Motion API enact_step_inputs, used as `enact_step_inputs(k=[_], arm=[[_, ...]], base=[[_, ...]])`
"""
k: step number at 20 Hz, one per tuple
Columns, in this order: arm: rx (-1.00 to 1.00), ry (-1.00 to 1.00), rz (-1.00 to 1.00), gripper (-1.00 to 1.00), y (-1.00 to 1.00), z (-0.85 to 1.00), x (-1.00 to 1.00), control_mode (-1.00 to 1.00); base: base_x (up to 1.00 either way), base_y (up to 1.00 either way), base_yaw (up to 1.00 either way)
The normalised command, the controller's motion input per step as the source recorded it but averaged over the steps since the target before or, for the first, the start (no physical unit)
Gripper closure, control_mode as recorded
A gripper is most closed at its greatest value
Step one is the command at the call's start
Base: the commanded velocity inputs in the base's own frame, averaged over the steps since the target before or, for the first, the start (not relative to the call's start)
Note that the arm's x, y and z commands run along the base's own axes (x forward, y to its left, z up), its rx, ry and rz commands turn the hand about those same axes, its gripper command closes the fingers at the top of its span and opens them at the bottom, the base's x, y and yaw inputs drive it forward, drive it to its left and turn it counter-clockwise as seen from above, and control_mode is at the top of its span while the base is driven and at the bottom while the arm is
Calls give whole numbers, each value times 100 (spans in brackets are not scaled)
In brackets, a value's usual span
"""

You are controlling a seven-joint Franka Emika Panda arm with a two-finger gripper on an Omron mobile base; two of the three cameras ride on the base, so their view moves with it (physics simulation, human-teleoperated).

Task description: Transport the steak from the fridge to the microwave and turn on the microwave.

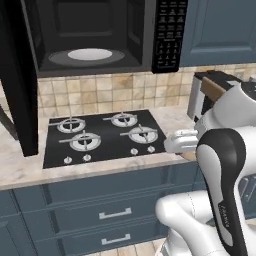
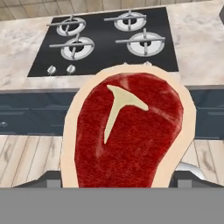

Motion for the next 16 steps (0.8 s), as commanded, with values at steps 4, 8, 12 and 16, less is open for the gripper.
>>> enact_step_inputs(k=[4,8,12,16], arm=[[0,0,0,100,0,0,0,100],[0,0,0,100,0,0,0,100],[0,0,0,100,0,0,0,100],[0,0,0,100,0,0,0,100]], base=[[27,52,-1],[24,48,0],[35,36,3],[38,33,4]])
